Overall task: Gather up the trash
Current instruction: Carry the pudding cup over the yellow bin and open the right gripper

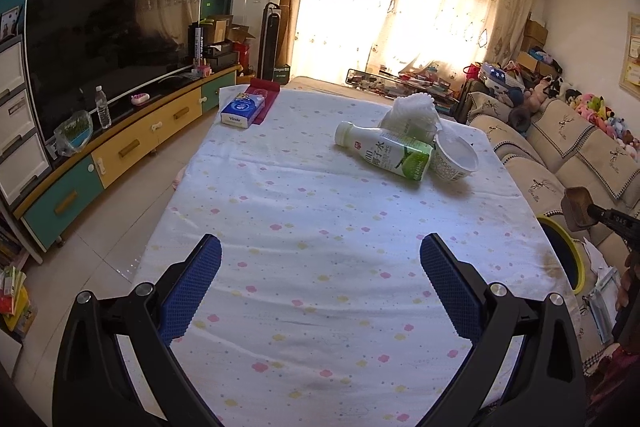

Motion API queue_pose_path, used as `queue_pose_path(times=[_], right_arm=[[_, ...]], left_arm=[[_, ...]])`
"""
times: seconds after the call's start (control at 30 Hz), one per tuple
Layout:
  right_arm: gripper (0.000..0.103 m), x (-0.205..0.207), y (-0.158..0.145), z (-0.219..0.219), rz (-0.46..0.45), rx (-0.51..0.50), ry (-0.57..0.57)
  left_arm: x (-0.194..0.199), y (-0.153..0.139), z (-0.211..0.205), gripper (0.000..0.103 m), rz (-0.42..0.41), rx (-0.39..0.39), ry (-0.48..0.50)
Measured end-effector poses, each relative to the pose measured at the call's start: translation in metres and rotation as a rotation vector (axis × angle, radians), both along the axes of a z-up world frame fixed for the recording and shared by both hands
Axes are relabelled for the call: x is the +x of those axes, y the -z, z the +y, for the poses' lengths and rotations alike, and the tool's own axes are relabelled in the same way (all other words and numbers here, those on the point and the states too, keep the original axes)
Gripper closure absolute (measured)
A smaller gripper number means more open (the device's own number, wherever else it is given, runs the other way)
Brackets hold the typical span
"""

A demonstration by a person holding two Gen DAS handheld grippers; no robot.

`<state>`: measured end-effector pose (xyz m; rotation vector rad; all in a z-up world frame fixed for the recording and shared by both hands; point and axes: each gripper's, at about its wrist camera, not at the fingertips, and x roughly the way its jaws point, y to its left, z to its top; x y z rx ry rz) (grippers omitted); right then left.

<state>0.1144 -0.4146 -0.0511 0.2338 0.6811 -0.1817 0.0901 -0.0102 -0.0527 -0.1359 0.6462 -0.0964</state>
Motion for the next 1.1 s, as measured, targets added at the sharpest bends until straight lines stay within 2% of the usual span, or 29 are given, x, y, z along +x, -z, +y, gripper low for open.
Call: queue_pose_path(times=[0.2,0.37,0.73,0.83,1.1], right_arm=[[0.098,-0.02,0.026,-0.054,0.022,0.028,0.12],[0.098,-0.027,0.047,-0.081,0.036,0.044,0.167],[0.097,-0.024,0.071,-0.108,0.043,0.062,0.206],[0.087,-0.023,0.073,-0.113,0.043,0.058,0.213],[0.082,-0.026,0.077,-0.118,0.021,0.096,0.196]], left_arm=[[-0.004,-0.007,-0.026,0.005,-0.006,0.028,0.032],[-0.004,-0.009,-0.047,0.005,0.008,0.013,0.08],[0.008,-0.01,-0.112,0.005,0.031,0.087,0.181],[0.013,-0.01,-0.127,0.005,0.034,0.103,0.204],[0.029,-0.009,-0.163,0.005,0.039,0.138,0.27]])
